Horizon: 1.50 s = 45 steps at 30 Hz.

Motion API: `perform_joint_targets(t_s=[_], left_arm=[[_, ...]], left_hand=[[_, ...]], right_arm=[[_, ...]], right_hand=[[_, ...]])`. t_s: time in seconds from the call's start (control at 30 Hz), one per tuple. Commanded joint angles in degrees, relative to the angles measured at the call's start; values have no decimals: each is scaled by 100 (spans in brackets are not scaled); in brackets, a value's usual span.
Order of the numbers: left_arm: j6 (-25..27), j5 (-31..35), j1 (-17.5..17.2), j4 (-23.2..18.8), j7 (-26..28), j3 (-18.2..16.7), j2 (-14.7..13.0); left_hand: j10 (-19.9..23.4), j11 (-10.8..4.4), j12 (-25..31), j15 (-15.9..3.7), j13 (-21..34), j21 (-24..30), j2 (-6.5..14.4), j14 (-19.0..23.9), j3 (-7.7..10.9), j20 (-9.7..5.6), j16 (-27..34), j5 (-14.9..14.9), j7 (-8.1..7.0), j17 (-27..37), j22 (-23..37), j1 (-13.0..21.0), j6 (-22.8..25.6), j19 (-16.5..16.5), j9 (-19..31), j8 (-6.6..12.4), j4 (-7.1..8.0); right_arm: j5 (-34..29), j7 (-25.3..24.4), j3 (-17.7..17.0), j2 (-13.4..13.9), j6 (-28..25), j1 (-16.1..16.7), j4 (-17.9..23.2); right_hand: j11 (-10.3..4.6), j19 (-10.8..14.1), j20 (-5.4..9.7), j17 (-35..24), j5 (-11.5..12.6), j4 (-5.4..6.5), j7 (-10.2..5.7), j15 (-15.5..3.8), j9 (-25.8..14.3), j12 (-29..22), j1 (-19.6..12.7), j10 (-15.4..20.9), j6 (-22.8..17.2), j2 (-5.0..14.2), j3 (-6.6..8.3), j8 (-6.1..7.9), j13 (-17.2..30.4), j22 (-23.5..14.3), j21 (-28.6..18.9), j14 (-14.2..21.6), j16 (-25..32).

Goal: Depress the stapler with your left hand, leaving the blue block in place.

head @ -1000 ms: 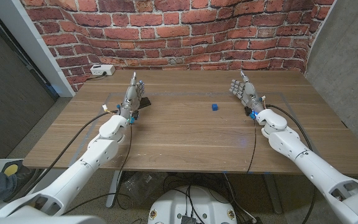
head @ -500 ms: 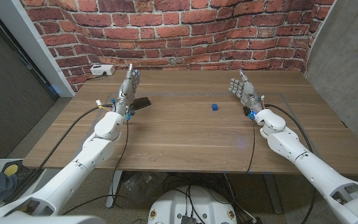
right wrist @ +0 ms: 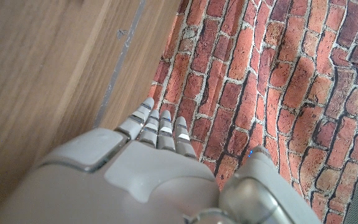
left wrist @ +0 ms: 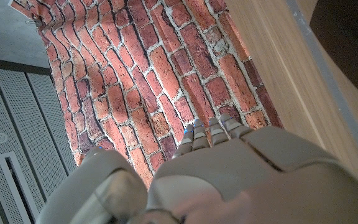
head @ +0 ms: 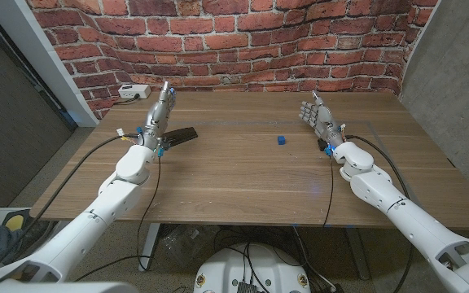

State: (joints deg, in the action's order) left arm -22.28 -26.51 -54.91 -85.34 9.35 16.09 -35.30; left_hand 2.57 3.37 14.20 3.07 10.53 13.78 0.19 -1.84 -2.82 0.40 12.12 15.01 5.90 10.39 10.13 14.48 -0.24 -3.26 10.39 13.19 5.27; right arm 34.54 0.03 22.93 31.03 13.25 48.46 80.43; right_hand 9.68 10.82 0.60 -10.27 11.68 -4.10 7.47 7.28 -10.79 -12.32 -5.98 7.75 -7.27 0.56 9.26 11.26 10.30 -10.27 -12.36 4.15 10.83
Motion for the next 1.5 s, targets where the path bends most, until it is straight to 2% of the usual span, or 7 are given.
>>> perform_joint_targets(t_s=[0.03,0.17,0.53,0.73,0.9,1.23,1.5], left_arm=[[210,324,29,20,217,-58,-217],[283,466,38,-4,291,-59,-305],[445,614,-94,-203,482,-144,-465],[463,876,-184,-319,666,-201,-593],[278,1421,-236,-232,1325,-265,-458],[-143,1901,-213,166,1521,-289,-495],[-100,2496,-354,116,1775,-263,-690]], left_hand=[[54,15,19,-30,21,30,16,17,-10,15,11,-3,26,14,10,66,62,51,19,32,-26],[68,4,13,-40,20,36,28,20,-7,11,2,-7,25,14,10,83,72,95,19,25,-31],[151,-22,13,-50,20,32,59,113,-3,2,7,-17,-15,13,9,134,137,172,19,19,-48],[168,-34,4,-69,20,26,71,126,-2,1,-2,-22,-37,13,8,156,149,195,19,9,-55],[355,-61,30,-111,20,60,104,312,-1,0,24,-35,-76,12,7,227,312,412,20,30,-80],[638,-113,34,-163,19,131,139,723,-11,0,75,-54,-155,10,6,368,625,867,23,55,-137],[823,-131,43,-172,20,149,135,939,-29,13,91,-57,-133,11,6,441,823,1076,25,76,-169]], right_arm=[[-211,-43,5,-148,539,-25,-157],[-341,16,-8,-236,1006,-38,-327],[-239,330,-3,-390,1371,-153,-756],[-246,217,-54,-284,1307,28,-544],[-227,165,-51,-324,1286,67,-507],[-326,-37,6,-218,926,149,-130],[-337,-120,25,-170,726,177,66]], right_hand=[[-70,173,40,-26,-3,-22,-13,-84,-11,-79,-65,153,-103,-25,20,39,21,-27,-34,145,45],[-124,275,95,-23,-6,-37,2,-132,-10,-114,-78,283,-170,-38,9,57,20,-25,-57,245,63],[-166,227,87,-24,-10,-51,-45,-156,-10,-76,-77,232,-55,-70,-15,4,20,-25,-19,207,28],[-176,275,116,-24,-10,-54,-96,-169,-10,-72,-66,250,35,-92,-36,-29,20,-24,-27,227,27],[-179,301,121,-25,-8,-54,-115,-187,-10,-73,-62,270,29,-96,-43,-23,19,-23,-29,273,39],[-179,304,104,-24,-2,-57,-109,-176,-10,-69,-68,290,7,-83,-45,-10,19,-23,-18,275,29],[-162,306,87,-24,0,-62,-100,-162,-10,-66,-76,296,-16,-78,-45,0,19,-23,-13,280,25]])
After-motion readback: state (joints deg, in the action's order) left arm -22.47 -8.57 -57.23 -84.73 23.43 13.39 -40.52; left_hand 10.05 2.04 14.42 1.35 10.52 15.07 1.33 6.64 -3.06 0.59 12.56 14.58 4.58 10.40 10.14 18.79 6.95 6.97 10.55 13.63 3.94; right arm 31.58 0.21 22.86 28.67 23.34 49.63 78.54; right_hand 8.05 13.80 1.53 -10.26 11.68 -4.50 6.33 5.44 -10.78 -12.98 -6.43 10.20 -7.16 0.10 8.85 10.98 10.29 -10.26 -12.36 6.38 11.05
